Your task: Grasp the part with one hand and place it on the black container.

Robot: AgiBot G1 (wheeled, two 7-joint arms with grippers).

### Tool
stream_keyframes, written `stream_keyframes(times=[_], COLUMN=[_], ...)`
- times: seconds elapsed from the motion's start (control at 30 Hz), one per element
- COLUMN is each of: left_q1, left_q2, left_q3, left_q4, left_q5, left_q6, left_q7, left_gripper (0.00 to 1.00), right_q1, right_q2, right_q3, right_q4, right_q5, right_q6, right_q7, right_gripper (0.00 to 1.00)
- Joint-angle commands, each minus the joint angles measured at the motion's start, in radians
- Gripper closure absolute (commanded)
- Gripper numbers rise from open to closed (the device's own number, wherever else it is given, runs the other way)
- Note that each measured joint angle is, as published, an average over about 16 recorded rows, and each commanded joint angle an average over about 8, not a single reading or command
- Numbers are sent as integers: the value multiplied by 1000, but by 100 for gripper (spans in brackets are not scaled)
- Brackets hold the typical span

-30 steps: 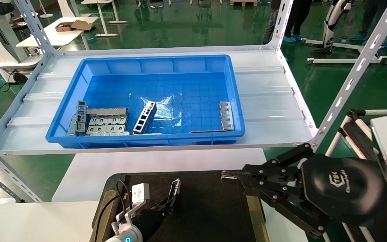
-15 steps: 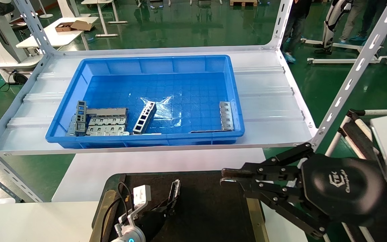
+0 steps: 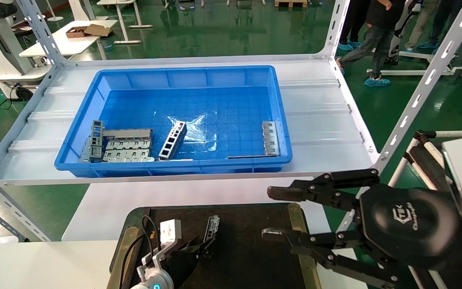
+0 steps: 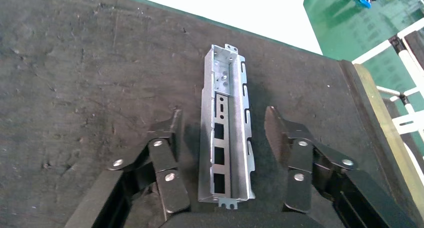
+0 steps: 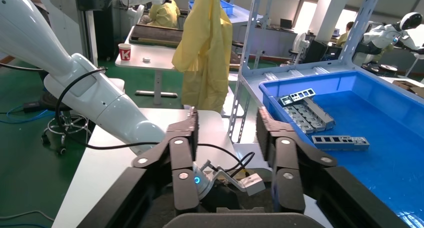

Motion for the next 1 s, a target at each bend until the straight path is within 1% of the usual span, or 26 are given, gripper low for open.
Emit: stream_keyframes(times=[0.03,0.23,0.37,0.53,0.7,0.87,1.0], left_q1=[-3,2,4,-2,-12,-27,-39], left_q2=[-7,-91,-166,-263,-358,-442,-494], left_q3=[11,29,32,26,-3,-39,-72], left_q4=[-12,-143,-239,-346,-428,-474,-488], left_q5=[1,43,66,83,73,44,8], left_q6=[1,7,50,142,245,359,449], left_q7=[4,47,72,115,179,271,355], left_gripper=[0,0,0,0,0,0,0], right_q1=[0,0,0,0,0,0,0], right_q2=[0,0,0,0,0,0,0], right_q3=[0,0,0,0,0,0,0], right_q4=[0,0,0,0,0,0,0], right_q5=[0,0,0,0,0,0,0], right_q6=[0,0,0,0,0,0,0], right_q7=[0,0,0,0,0,0,0], right_gripper=[0,0,0,0,0,0,0])
